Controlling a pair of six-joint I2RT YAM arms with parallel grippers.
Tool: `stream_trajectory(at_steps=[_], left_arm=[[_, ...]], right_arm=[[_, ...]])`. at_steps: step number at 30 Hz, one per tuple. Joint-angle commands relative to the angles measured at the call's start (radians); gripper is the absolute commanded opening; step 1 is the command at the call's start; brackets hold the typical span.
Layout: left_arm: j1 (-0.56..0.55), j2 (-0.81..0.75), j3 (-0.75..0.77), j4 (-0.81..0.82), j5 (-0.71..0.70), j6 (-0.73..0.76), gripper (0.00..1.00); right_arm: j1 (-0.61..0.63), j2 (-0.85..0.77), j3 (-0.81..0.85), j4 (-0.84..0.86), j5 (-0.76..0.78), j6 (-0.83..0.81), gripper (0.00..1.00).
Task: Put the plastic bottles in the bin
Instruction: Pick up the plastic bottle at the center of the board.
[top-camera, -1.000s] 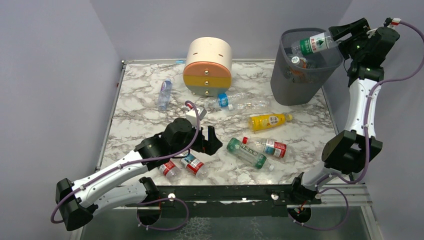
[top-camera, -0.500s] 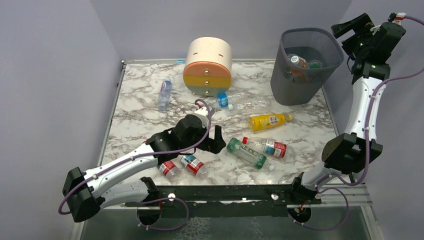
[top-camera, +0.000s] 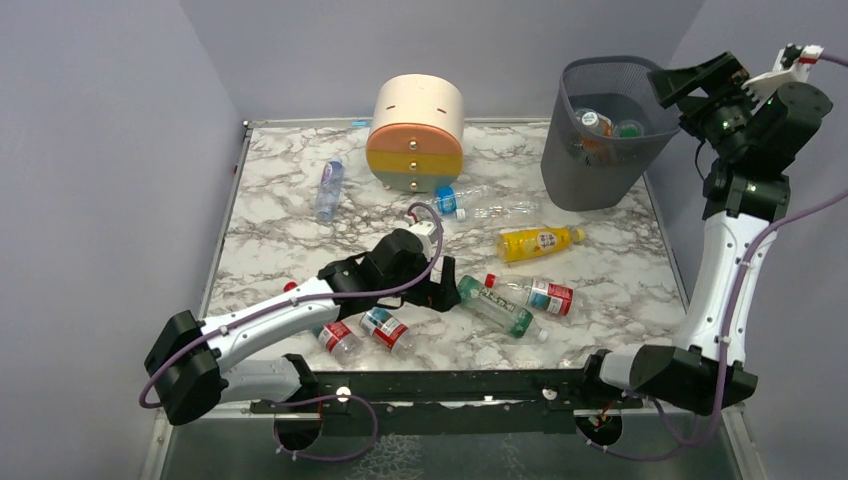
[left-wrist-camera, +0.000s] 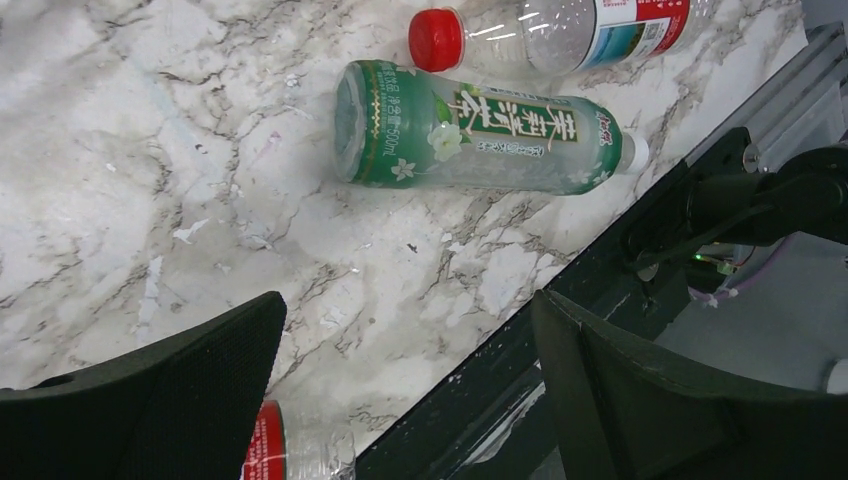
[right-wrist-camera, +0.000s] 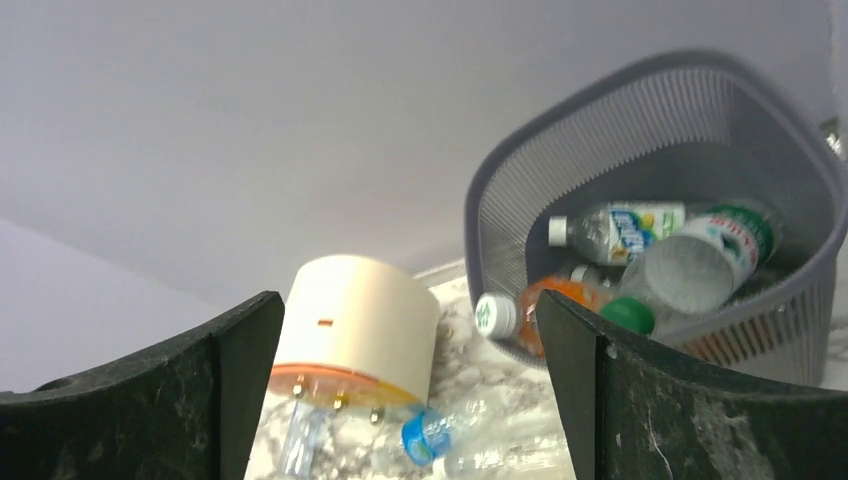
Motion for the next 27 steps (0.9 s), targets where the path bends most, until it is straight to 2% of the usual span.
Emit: stream_trajectory(at_steps=[1,5,8,14,20,27], left_arm=[[-0.002,0.053,0.018,0.072,0.091,-0.04,0.99],[-0.002,0.052,-0.051,0.163,0.125,-0.143,0.99],[-0.002,0.083,-0.093,0.268,0.176,-0.252,0.99],[-0.036,0.199,-0.075,0.367,0.197,-0.363,0.99],[-0.068,0.28,-0.034,0.4,0.173,-0.421,0.99],[-0.068,0.294,0.025,0.326,0.032,-0.39,0.99]], right_arm=[[-0.005,-0.085,-0.161,0.04,-0.137,0.048,1.0],[-0.002,-0.127,-0.238,0.029,-0.23,0.075,1.0],[-0.002,-0.146,-0.233,-0.045,-0.252,0.038,1.0],[0.001,-0.196,-0.271,-0.065,-0.26,0.035,1.0],[0.005,-0.19,-0.302,-0.047,-0.276,0.034,1.0],[0.008,-0.202,-0.362,-0.042,-0.292,-0.012,1.0]])
